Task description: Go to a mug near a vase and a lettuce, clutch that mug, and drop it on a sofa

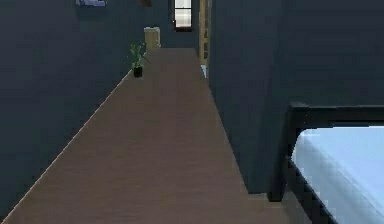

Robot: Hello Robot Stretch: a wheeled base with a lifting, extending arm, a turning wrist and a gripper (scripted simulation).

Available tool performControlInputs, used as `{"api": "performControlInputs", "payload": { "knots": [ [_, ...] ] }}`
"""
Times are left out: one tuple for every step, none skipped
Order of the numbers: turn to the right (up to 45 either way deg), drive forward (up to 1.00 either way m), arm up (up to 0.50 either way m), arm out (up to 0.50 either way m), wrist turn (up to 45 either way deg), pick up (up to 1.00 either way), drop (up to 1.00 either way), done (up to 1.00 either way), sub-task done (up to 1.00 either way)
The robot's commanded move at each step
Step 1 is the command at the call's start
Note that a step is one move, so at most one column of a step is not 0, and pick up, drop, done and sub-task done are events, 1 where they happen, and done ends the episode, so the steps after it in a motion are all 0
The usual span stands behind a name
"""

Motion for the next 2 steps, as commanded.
{"api": "performControlInputs", "payload": {
  "knots": [
    [0.0,1.00,0.00,0.00,0.0,0.00,0.00,0.00,0.00],
    [0.0,1.00,0.00,0.00,0.0,0.00,0.00,0.00,0.00]
  ]
}}
